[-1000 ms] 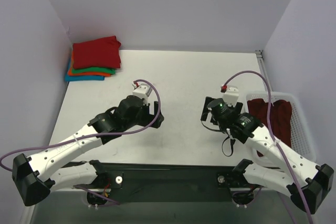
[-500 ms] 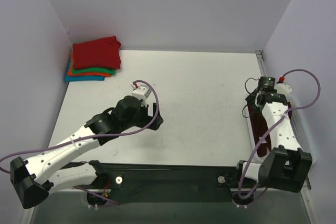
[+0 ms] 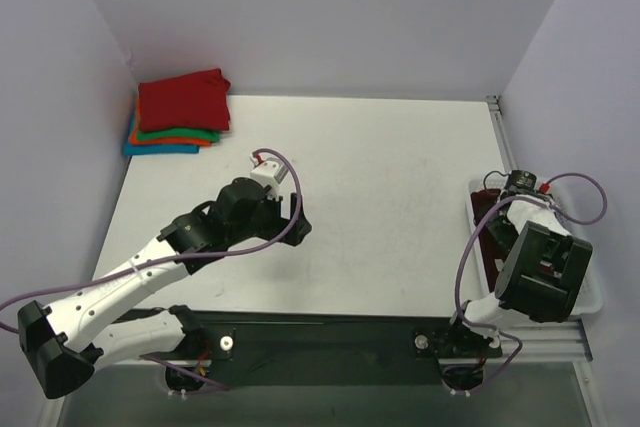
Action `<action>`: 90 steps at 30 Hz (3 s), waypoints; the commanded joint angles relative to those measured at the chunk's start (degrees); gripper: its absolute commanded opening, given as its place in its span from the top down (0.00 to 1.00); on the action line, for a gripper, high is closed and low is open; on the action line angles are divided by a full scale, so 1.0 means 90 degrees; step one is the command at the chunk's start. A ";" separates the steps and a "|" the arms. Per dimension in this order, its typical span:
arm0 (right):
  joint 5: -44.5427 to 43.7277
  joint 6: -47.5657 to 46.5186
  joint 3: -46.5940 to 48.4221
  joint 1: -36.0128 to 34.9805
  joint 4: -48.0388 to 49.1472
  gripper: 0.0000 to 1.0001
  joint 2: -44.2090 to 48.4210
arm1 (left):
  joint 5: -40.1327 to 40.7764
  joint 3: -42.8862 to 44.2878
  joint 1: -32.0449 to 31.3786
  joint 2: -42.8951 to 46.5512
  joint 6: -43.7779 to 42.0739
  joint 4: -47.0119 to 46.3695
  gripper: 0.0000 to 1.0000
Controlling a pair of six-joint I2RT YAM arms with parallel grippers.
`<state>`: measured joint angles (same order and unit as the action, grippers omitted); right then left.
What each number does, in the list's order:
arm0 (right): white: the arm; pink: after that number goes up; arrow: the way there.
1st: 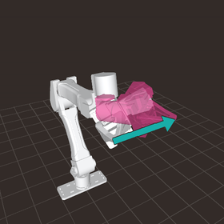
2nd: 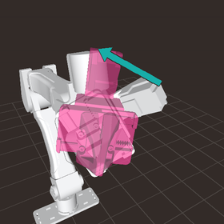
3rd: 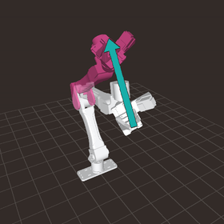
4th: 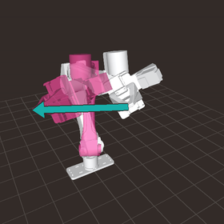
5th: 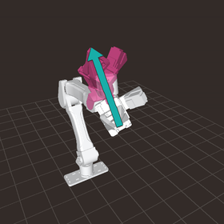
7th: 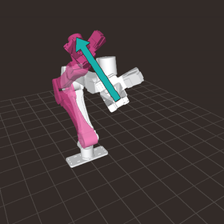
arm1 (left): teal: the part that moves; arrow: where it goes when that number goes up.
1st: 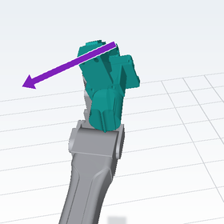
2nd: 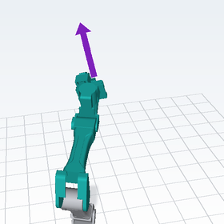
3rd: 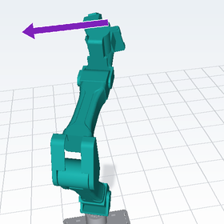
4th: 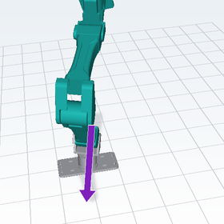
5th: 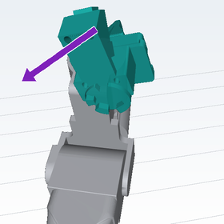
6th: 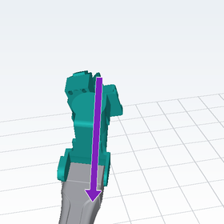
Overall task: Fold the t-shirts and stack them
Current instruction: Grab crumpled tshirt from bin with the right arm, then move the tshirt to the center of the board, then flatten out the tshirt
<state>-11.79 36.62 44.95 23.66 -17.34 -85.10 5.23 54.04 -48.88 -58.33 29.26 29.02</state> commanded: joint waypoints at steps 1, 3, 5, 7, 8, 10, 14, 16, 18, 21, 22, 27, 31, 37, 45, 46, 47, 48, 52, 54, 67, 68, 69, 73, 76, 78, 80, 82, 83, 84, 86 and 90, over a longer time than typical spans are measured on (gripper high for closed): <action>0.0352 0.0169 -0.0160 0.0027 0.0257 0.33 -0.0368 | -0.0132 0.0246 0.0080 -0.0043 -0.0116 -0.0108 0.03; 0.0461 0.0189 -0.0092 0.0037 0.0228 0.70 -0.0525 | -0.0162 0.0216 0.0109 -0.0043 -0.0077 -0.0128 0.03; 0.0402 0.0199 -0.0024 0.0027 -0.0044 1.00 -0.0293 | -0.0210 0.0216 0.0148 -0.0033 -0.0077 -0.0109 0.03; 0.0363 0.0131 0.0025 0.0027 -0.0181 1.00 0.0059 | -0.0191 0.0216 0.0187 0.0025 -0.0067 -0.0089 0.03; 0.0324 0.0024 0.0103 0.0027 -0.0443 1.00 0.0448 | -0.0191 0.0226 0.0197 0.0025 -0.0077 -0.0099 0.03; 0.0120 -0.0104 0.0415 0.0018 -0.0766 1.00 0.0850 | -0.0181 0.0245 0.0246 0.0055 -0.0086 -0.0089 0.03; -0.0194 -0.0426 0.1010 0.0017 -0.1586 1.00 0.2069 | -0.0191 0.0294 0.0324 0.0065 -0.0096 -0.0109 0.03; -0.0194 -0.0582 0.1458 0.0008 -0.1812 1.00 0.2393 | -0.0191 0.0314 0.0343 0.0065 -0.0106 -0.0109 0.03; -0.0019 -0.0738 0.1811 -0.0002 -0.2066 1.00 0.2775 | -0.0172 0.0304 0.0382 0.0065 -0.0106 -0.0138 0.03; 0.0537 -0.0807 0.2601 -0.0109 -0.2242 1.00 0.3049 | -0.0065 0.0255 0.0421 0.0074 -0.0096 -0.0197 0.03; 0.0616 -0.0827 0.2893 -0.0196 -0.2291 1.00 0.3040 | -0.0035 0.0255 0.0451 0.0055 -0.0087 -0.0197 0.03; 0.0422 -0.0661 0.4885 -0.1754 -0.2438 1.00 0.2728 | 0.0072 0.0314 0.0656 0.0094 0.0050 -0.0177 0.03; -0.0085 -0.1011 0.6594 -0.3680 -0.2390 1.00 0.1938 | 0.0160 0.0401 0.1026 0.0220 0.0118 -0.0021 0.03; -0.0407 -0.1822 0.8072 -0.6149 -0.2185 1.00 0.0512 | 0.0248 0.0470 0.1447 0.0620 0.0119 0.0252 0.02; -0.0321 -0.1706 0.6464 -0.6750 -0.1765 0.81 -0.0066 | 0.0278 0.0042 0.1681 0.0817 0.0245 0.0282 0.03; -0.0350 -0.1590 0.6209 -0.6731 -0.1755 0.59 -0.0047 | 0.0249 -0.0056 0.1691 0.0788 0.0352 0.0234 0.03; -0.0456 -0.1444 0.5607 -0.6663 -0.1735 0.47 -0.0008 | 0.0210 -0.0154 0.1701 0.0768 0.0411 0.0117 0.03; -0.0467 -0.1326 0.5263 -0.6614 -0.1687 0.38 0.0070 | 0.0122 -0.0358 0.1720 0.0729 0.0489 0.0048 0.03; -0.0438 -0.0633 0.3272 -0.6302 -0.0995 0.30 0.0888 | -0.0035 -0.1031 0.1740 0.0485 0.1141 -0.0469 0.03; -0.0234 -0.0184 0.2181 -0.5942 -0.0760 0.29 0.1163 | 0.0033 -0.1335 0.1759 0.0387 0.1387 -0.0869 0.05; 0.2188 0.0764 -0.0257 -0.5060 0.1759 0.46 0.0922 | 0.1273 -0.1738 0.2726 -0.1857 0.2687 -0.3124 0.27; 0.2315 0.0804 -0.0345 -0.5061 0.1858 0.47 0.0862 | 0.1400 -0.1621 0.2746 -0.2053 0.2629 -0.3126 0.29; 0.2345 0.0843 -0.0423 -0.5070 0.1868 0.47 0.0833 | 0.1459 -0.1388 0.2775 -0.2451 0.2590 -0.3136 0.30; 0.2355 0.1009 -0.0863 -0.5080 0.2453 0.49 0.0774 | 0.1255 -0.1132 0.3029 -0.3206 0.2697 -0.3700 0.36; 0.2268 0.1058 -0.1097 -0.5099 0.2619 0.49 0.0803 | 0.1215 -0.0840 0.3078 -0.3665 0.2648 -0.3761 0.39; 0.2277 0.1155 -0.1243 -0.5090 0.2766 0.49 0.0774 | 0.1138 -0.0722 0.3088 -0.3976 0.2599 -0.3819 0.41; 0.2335 0.1204 -0.1283 -0.5109 0.3010 0.49 0.0599 | 0.1098 -0.0556 0.3078 -0.4153 0.2570 -0.3858 0.44; 0.2384 0.1321 -0.1254 -0.5158 0.3205 0.50 0.0336 | 0.1040 -0.0478 0.3078 -0.4359 0.2541 -0.3898 0.47; 0.2413 0.1351 -0.1254 -0.5168 0.3284 0.50 0.0247 | 0.1049 -0.0390 0.3078 -0.4427 0.2540 -0.3888 0.50; 0.2443 0.1448 -0.1244 -0.5178 0.3371 0.50 0.0160 | 0.1040 -0.0360 0.3078 -0.4524 0.2531 -0.3888 0.52; 0.2550 0.1536 -0.1196 -0.5197 0.3625 0.51 -0.0104 | 0.1059 -0.0302 0.3088 -0.4593 0.2531 -0.3849 0.61; 0.2600 0.1673 -0.1010 -0.5197 0.3695 0.79 -0.0300 | 0.1049 -0.0223 0.3088 -0.4449 0.2501 -0.3684 0.98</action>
<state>11.25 50.06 34.13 -22.65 15.20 -86.56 14.74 49.65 -21.30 -99.57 52.34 -3.55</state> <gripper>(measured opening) 0.272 0.108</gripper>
